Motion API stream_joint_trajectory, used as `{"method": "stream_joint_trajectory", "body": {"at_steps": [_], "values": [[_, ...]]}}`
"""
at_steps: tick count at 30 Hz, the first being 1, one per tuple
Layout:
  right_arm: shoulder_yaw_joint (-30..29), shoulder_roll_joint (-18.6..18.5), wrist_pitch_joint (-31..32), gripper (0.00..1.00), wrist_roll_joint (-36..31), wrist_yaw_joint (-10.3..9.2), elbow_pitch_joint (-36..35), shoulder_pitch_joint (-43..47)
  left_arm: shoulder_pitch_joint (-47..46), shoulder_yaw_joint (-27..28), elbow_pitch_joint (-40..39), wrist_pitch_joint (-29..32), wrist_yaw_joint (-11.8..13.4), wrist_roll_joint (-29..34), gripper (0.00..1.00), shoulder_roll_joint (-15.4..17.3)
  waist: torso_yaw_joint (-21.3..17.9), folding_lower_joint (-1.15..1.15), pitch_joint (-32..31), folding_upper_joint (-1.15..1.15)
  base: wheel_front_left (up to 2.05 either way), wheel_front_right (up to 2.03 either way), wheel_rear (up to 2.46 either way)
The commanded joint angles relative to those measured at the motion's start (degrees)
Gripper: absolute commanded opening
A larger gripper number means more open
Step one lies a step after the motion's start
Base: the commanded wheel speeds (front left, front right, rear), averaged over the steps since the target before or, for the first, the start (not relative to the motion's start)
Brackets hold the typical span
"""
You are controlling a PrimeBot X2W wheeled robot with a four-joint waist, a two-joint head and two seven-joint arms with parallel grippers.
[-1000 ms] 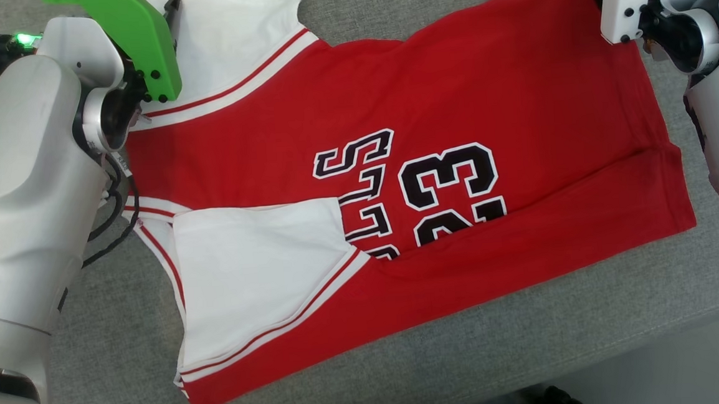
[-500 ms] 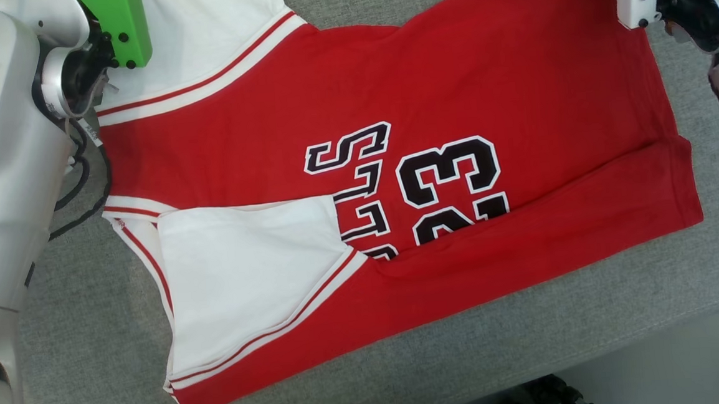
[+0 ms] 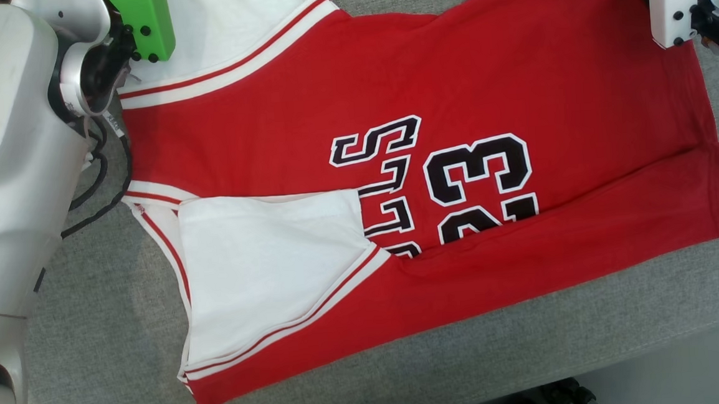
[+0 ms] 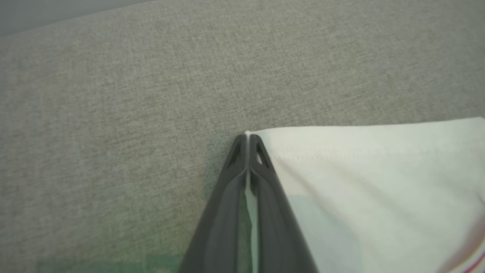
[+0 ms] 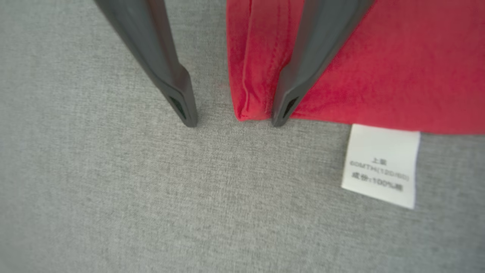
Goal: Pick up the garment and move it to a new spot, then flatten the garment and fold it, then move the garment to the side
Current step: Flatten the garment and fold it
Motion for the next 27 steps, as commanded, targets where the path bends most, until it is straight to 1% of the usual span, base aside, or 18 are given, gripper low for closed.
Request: {"method": "stream_joint_trajectory", "body": {"at_steps": [1, 5, 6, 7, 8, 11, 13, 21, 27], "values": [[1.74, -0.32, 0.84, 1.00, 0.24, -0.07, 1.93, 4.39, 3.62, -1.00, 0.91, 0.82, 0.38, -0.06, 0.00, 0.01, 0.17, 0.00, 0.21, 0.00, 0.00, 0.00, 0.00], [3.80, -1.54, -0.43, 1.00, 1.07, -0.03, 1.46, 6.56, 3.61, -1.19, -0.01, 0.28, 0.31, 0.24, 0.00, 0.33, 0.25, 0.00, 0.31, 0.00, 0.00, 0.00, 0.00], [4.13, -1.79, -0.75, 0.36, 1.41, -0.02, 1.38, 7.10, 3.62, -1.06, -0.23, 0.09, 0.34, 0.14, 0.00, 0.38, 0.26, 0.00, 0.26, 0.00, 0.00, 0.00, 0.00], [4.04, -1.97, -1.29, 0.05, 1.45, -0.03, 1.39, 7.39, 3.61, -0.96, -0.38, -0.01, 0.39, 0.06, 0.00, 0.44, 0.27, 0.00, 0.23, 0.00, 0.00, 0.00, 0.00], [4.05, -2.34, -2.24, 0.00, 1.04, -0.03, 1.35, 7.50, 3.60, -0.90, -0.53, -0.34, 0.41, 0.05, 0.00, 0.53, 0.30, 0.00, 0.21, 0.00, 0.00, 0.00, 0.00], [2.08, -2.66, -6.79, 0.00, -0.35, -0.16, 1.92, 6.67, 3.84, -0.67, -0.93, -1.45, 0.41, 0.19, 0.00, 0.79, 0.47, 0.00, -0.02, 0.00, 0.00, 0.00, 0.00], [1.22, -2.16, -8.99, 0.00, -1.15, -0.16, 2.51, 6.22, 4.10, -0.36, -1.12, -2.43, 0.29, 0.05, 0.00, 0.85, 0.61, 0.00, -0.38, 0.00, 0.00, 0.00, 0.00], [-0.96, -1.06, -14.77, 0.00, -2.44, -0.15, 3.73, 4.43, 4.14, 0.54, -0.88, -5.98, -0.33, -0.27, 0.00, 1.09, 1.25, 0.00, -2.47, 0.00, 0.00, 0.00, 0.00], [-1.62, -0.01, -16.92, 0.00, -1.31, -0.11, 4.65, 4.25, 4.55, 0.50, -0.12, -7.55, -1.00, -0.46, 0.00, 0.68, 1.61, 0.00, -4.14, 0.00, 0.00, 0.00, 0.00]]}}
